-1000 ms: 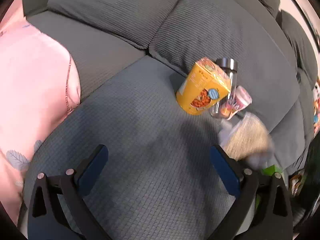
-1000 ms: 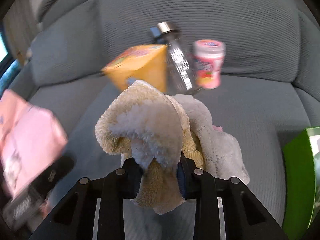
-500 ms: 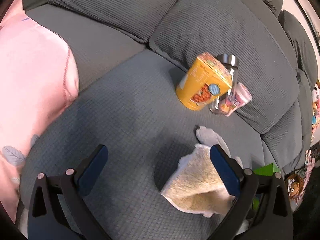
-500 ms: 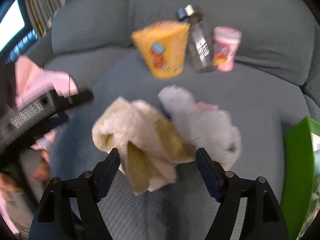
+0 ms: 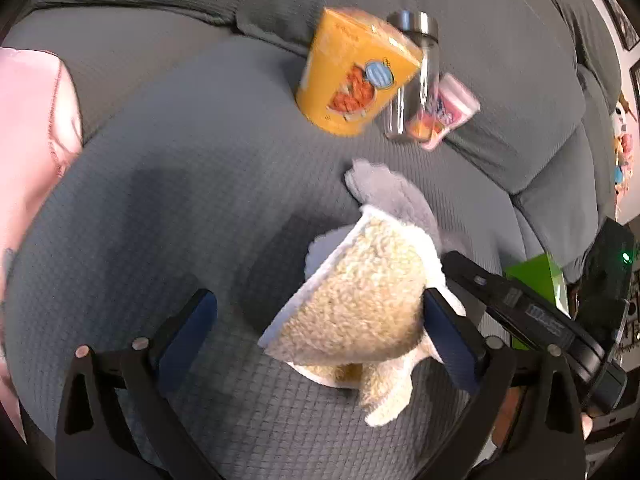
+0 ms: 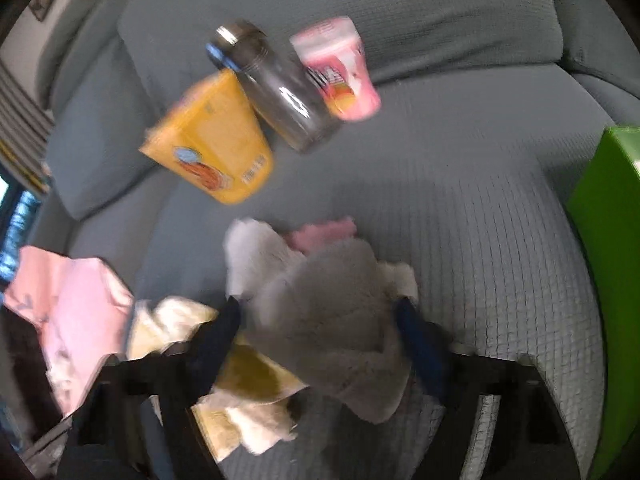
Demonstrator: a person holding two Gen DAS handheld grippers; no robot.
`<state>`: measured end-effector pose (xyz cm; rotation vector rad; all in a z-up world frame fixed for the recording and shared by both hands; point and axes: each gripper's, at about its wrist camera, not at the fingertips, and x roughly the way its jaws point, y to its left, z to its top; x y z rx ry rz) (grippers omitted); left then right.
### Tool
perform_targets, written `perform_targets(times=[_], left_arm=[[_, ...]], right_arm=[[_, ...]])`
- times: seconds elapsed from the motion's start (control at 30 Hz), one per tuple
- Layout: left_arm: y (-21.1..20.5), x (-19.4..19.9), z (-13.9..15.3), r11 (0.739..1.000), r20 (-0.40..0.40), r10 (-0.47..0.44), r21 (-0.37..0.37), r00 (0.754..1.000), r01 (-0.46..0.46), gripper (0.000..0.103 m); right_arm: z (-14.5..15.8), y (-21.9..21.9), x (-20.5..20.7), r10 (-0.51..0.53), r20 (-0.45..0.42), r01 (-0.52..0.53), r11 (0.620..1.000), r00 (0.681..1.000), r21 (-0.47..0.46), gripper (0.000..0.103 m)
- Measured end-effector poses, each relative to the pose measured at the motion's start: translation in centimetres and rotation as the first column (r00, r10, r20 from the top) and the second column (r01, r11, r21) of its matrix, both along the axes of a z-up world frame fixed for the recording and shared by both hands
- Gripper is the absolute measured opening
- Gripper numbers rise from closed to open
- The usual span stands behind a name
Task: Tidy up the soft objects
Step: 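Grasp the cream towel with the left gripper while the right gripper holds the grey towel, then pull the grey knit towel away with the right gripper and drop it on the sofa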
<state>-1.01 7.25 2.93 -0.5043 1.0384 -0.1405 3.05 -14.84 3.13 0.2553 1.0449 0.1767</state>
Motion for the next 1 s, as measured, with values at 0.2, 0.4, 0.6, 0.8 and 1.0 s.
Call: perform_targets(times=[0.2, 0.4, 0.6, 0.8, 1.0], left_arm=[[-1.4, 0.2, -0.5, 0.998, 0.002, -0.036, 0.061, 0.999, 0.036, 0.082], [-2.9, 1.8, -0.8, 0.985, 0.061, -0.001, 0.172, 0.998, -0.009, 0.066], [-3.4, 3.3, -1.1, 0.976, 0.081, 0.01, 0.214, 0.997, -0.027, 0.065], [-2.9, 4.1, -0.6, 0.986, 0.076, 0.008, 0.164, 0.997, -0.021, 0.054], [-1.6, 5.0, 0.9, 0.985, 0.099, 0.033, 0.163, 0.995, -0.049, 0.038]], right_arm=[[3.4, -1.9, -1.7, -0.048, 0.113, 0.045, 0.999, 0.992, 0.028, 0.018], [8.4, -4.6, -3.9, -0.055, 0.204, 0.036, 0.995, 0.977, 0.095, 0.018], [10.2, -5.5, -6.6, 0.033, 0.214, -0.06, 0.991, 0.976, 0.117, 0.018], [8.4, -4.3, -7.9, 0.175, 0.158, -0.201, 0.966, 0.972, 0.163, 0.018], [6.6, -4.2, -7.0, 0.176, 0.109, -0.187, 0.977, 0.978, 0.106, 0.018]])
